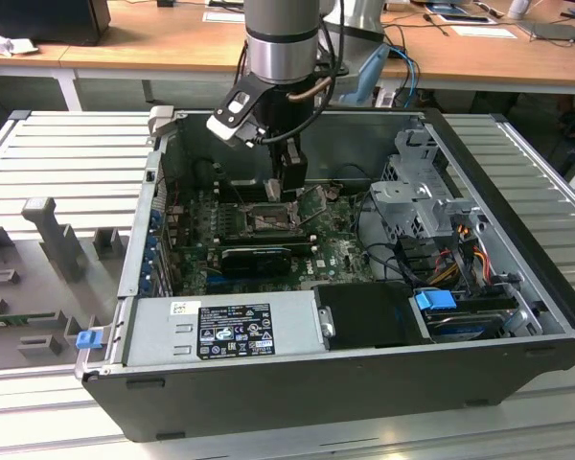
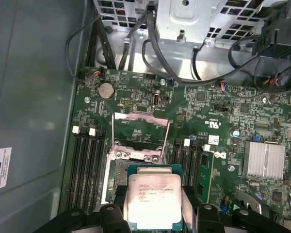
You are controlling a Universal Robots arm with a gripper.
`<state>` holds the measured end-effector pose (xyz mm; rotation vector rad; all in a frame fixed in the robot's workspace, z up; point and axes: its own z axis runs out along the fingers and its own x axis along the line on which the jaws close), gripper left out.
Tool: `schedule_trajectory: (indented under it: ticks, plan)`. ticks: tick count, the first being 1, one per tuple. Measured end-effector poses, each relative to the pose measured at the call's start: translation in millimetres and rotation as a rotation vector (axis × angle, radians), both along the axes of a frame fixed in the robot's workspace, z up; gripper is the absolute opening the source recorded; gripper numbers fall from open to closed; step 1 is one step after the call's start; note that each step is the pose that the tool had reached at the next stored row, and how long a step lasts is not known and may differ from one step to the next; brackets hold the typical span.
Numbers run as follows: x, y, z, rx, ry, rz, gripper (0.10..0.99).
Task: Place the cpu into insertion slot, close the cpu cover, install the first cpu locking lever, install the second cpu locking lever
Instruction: 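Place the cpu into insertion slot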
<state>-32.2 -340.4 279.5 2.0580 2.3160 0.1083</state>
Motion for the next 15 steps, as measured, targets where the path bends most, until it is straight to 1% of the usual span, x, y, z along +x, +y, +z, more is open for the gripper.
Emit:
schedule_trajectory:
  ticks: [3, 7, 9, 10, 15]
  plan:
    - [-2.9, 0.6, -5.7, 0.000, 0.0001, -0.006, 0.529]
    - [-5.6, 2.5, -14.1, -0.002, 0.0001, -0.031, 0.529]
    - [-11.0, 2.5, -20.5, -0.002, 0.0001, -0.032, 0.529]
    - [-12.0, 2.8, -22.9, -0.002, 0.0001, -0.032, 0.529]
    - [-12.8, 3.4, -29.0, -0.002, 0.0002, -0.074, 0.529]
